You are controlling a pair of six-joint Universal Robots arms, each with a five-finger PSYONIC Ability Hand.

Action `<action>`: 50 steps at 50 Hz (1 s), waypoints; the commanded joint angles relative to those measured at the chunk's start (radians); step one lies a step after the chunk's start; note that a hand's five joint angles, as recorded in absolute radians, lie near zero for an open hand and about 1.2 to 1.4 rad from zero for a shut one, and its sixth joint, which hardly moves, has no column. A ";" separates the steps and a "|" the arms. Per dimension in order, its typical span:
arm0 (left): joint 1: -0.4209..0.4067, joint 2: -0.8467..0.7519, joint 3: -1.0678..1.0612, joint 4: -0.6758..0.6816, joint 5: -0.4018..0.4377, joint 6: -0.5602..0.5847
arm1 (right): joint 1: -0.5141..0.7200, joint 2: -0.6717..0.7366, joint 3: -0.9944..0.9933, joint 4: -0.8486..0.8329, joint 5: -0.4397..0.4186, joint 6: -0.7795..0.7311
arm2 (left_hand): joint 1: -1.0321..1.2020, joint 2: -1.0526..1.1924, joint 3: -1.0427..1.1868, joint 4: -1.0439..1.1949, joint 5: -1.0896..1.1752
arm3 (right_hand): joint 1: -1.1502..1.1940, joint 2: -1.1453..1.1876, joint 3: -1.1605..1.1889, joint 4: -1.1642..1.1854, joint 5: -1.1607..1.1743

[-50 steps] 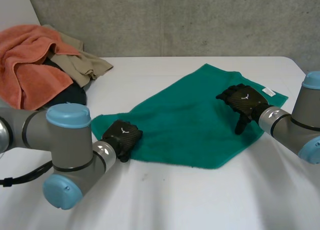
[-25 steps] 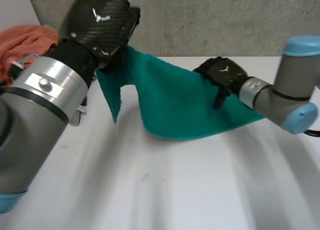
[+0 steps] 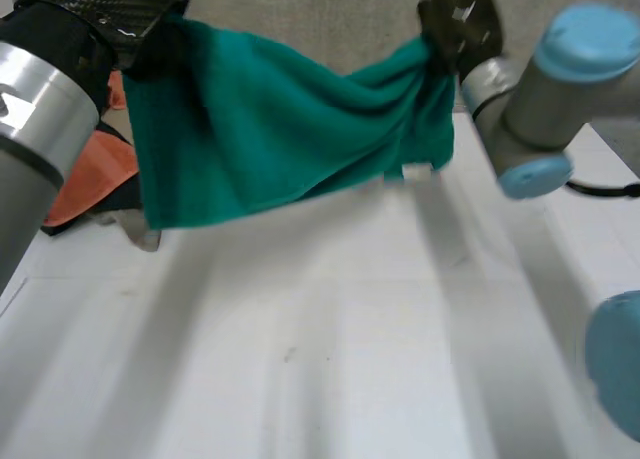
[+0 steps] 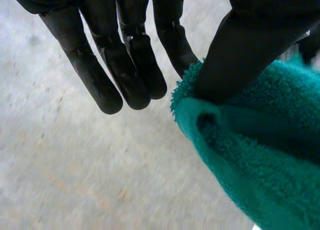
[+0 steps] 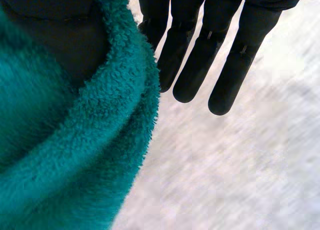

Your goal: Fold the laundry.

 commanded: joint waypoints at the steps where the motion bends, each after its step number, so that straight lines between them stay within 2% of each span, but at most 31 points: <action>1: 0.064 -0.157 0.059 0.015 -0.003 -0.028 | -0.002 -0.316 0.448 -0.029 -0.088 -0.032 | 0.237 0.199 0.204 0.197 0.238 | 0.262 0.222 0.214 0.205 0.230; 4: 0.062 -0.205 0.057 0.014 -0.003 -0.039 | -0.003 -0.388 0.611 -0.030 -0.095 -0.074 | 0.237 0.199 0.204 0.197 0.238 | 0.262 0.222 0.214 0.205 0.230; 9: 0.059 -0.292 0.045 -0.007 -0.006 -0.039 | 0.004 -0.506 0.939 -0.007 -0.083 -0.226 | 0.237 0.199 0.204 0.197 0.238 | 0.262 0.222 0.214 0.205 0.230; 16: 0.050 -0.386 -0.006 -0.064 0.003 -0.024 | 0.016 -0.510 1.140 0.085 -0.085 -0.355 | 0.237 0.199 0.204 0.197 0.238 | 0.253 0.213 0.205 0.196 0.221; 17: 0.047 -0.407 -0.012 -0.084 0.007 -0.011 | 0.020 -0.498 1.151 0.112 -0.088 -0.367 | 0.168 0.130 0.134 0.127 0.169 | 0.041 0.000 -0.007 -0.017 0.008; 18: 0.047 -0.415 -0.013 -0.093 0.009 -0.005 | 0.020 -0.490 1.151 0.125 -0.088 -0.372 | 0.126 0.089 0.093 0.086 0.128 | -0.069 -0.109 -0.117 -0.126 -0.101; 19: 0.047 -0.420 -0.015 -0.104 0.011 0.004 | 0.016 -0.484 1.147 0.135 -0.088 -0.375 | 0.065 0.027 0.032 0.024 0.066 | -0.209 -0.250 -0.258 -0.267 -0.242; 20: 0.047 -0.430 -0.015 -0.130 0.011 0.022 | 0.012 -0.473 1.124 0.151 -0.085 -0.375 | -0.081 -0.119 -0.114 -0.122 -0.080 | -0.519 -0.560 -0.567 -0.576 -0.551; 21: 0.048 -0.435 -0.012 -0.144 0.006 0.035 | 0.006 -0.471 1.108 0.160 -0.083 -0.373 | -0.152 -0.190 -0.186 -0.193 -0.151 | -0.673 -0.714 -0.721 -0.731 -0.706; 23: 0.051 -0.435 -0.009 -0.169 0.003 0.051 | -0.013 -0.471 1.070 0.177 -0.083 -0.367 | -0.261 -0.299 -0.294 -0.302 -0.260 | -0.806 -0.847 -0.855 -0.864 -0.839; 28: 0.071 -0.386 0.020 -0.218 -0.017 0.059 | -0.078 -0.487 0.909 0.296 -0.101 -0.294 | -0.517 -0.554 -0.550 -0.557 -0.515 | -0.877 -0.918 -0.925 -0.935 -0.910; 32: 0.076 -0.337 0.053 -0.227 -0.025 0.041 | -0.114 -0.479 0.794 0.405 -0.140 -0.250 | -0.564 -0.602 -0.597 -0.604 -0.563 | -0.909 -0.950 -0.958 -0.967 -0.942; 36: 0.074 -0.338 0.085 -0.236 -0.029 0.009 | -0.137 -0.422 0.668 0.507 -0.164 -0.309 | -0.585 -0.622 -0.618 -0.625 -0.583 | -0.924 -0.965 -0.972 -0.982 -0.957; 45: 0.033 -0.407 0.114 -0.255 -0.063 -0.054 | -0.106 -0.254 0.504 0.504 -0.189 -0.514 | -0.608 -0.646 -0.641 -0.649 -0.607 | -0.906 -0.947 -0.955 -0.964 -0.939; 50: -0.004 -0.467 0.111 -0.256 -0.104 -0.074 | -0.080 -0.151 0.443 0.459 -0.272 -0.533 | -0.611 -0.649 -0.644 -0.651 -0.610 | -0.880 -0.921 -0.928 -0.938 -0.913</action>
